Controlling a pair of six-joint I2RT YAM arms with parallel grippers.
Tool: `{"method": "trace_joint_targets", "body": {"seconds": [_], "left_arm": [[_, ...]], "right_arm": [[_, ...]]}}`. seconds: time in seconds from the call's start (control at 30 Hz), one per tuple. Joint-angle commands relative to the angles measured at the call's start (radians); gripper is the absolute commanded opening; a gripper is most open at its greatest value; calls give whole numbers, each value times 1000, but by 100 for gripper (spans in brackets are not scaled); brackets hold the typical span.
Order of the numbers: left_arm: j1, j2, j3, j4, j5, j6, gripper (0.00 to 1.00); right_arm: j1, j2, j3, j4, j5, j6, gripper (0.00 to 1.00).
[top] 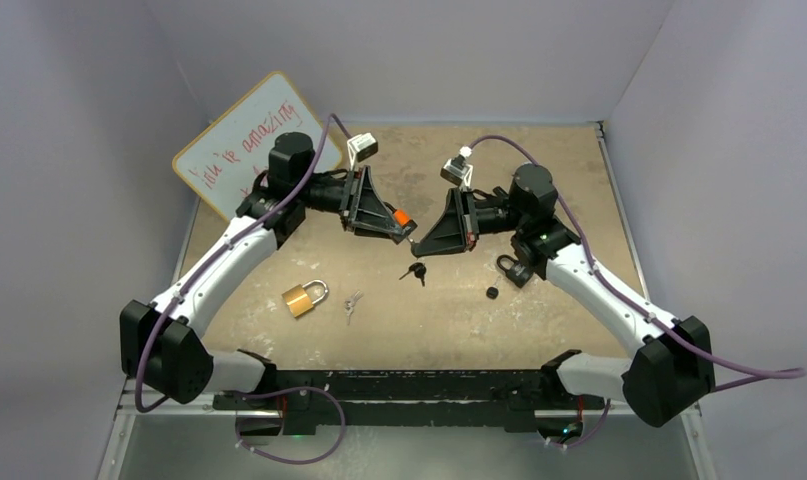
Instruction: Unlock with the key
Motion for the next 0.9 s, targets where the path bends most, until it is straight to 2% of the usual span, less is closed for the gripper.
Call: {"method": "trace_joint_targets", "body": {"seconds": [0.0, 0.1, 0.23, 0.33, 0.43, 0.53, 0.87], "left_arm": [[-25, -36, 6, -2, -58, 57, 0], [-25, -40, 0, 1, -48, 59, 0], [-26, -54, -5, -42, -10, 101, 0], [-26, -57, 13, -126, 19, 174, 0], [-26, -55, 28, -166, 45, 192, 0], [-26, -59, 30, -164, 63, 180, 0], [-25, -89, 50, -187, 79, 209, 0]], "right_arm": [[-2, 15, -1, 214, 124, 180, 0], [-3, 17, -10, 214, 141, 163, 0], [-2, 32, 21, 129, 155, 48, 0], [-2, 47, 70, 34, 174, -84, 0], [-2, 59, 137, -132, 217, -289, 0], [-1, 56, 153, -173, 246, -402, 0], [-2, 96, 223, -202, 58, -448, 0]]}}
